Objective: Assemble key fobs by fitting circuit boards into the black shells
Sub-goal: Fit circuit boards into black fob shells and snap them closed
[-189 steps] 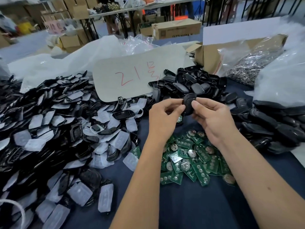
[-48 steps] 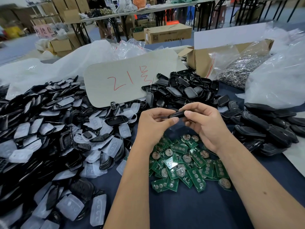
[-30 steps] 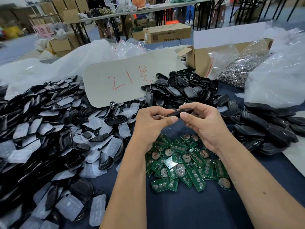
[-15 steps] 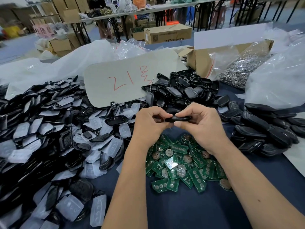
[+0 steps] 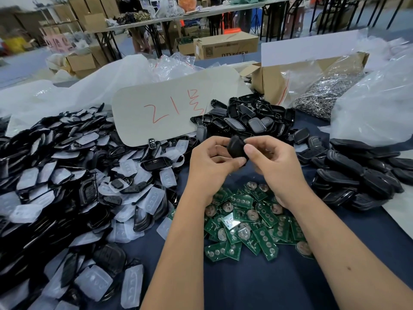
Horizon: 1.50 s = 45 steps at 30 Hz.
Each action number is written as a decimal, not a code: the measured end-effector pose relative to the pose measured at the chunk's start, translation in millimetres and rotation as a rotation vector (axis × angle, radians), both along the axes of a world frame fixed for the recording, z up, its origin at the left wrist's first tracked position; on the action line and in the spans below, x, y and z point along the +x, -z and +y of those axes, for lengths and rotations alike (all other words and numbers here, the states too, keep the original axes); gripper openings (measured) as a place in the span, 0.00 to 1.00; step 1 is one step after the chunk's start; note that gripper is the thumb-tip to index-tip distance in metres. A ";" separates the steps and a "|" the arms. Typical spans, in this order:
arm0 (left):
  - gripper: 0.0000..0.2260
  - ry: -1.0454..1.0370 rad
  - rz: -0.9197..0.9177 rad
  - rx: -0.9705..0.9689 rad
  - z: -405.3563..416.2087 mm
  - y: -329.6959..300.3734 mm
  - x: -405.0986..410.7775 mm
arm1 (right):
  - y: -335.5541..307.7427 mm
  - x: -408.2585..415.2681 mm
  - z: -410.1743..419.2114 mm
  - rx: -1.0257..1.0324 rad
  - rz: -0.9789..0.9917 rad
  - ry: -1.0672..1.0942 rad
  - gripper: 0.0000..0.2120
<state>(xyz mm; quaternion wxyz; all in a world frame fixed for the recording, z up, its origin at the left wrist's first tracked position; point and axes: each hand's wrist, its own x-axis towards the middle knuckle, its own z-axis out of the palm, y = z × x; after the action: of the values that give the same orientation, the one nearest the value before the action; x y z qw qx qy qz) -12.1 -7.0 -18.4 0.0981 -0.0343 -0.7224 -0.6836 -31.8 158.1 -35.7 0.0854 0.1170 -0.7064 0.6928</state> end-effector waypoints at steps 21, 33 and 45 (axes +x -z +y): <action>0.16 0.385 -0.079 0.434 -2.9 -7.8 7.8 | -14.6 4.6 4.2 -0.441 -0.446 -0.354 0.16; 0.15 0.192 0.002 0.343 8.4 -7.6 6.7 | -17.8 8.1 2.4 -0.441 -0.434 -0.327 0.18; 0.17 0.127 -0.049 0.373 5.2 -4.7 4.6 | -11.8 10.8 -4.6 -0.308 -0.197 -0.172 0.17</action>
<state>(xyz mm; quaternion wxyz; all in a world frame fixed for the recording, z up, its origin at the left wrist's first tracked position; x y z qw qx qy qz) -7.5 -1.8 -13.7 0.0418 -0.0441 -0.5816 -0.8112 -21.1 153.4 -23.9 -0.0269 0.0943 -0.5845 0.8055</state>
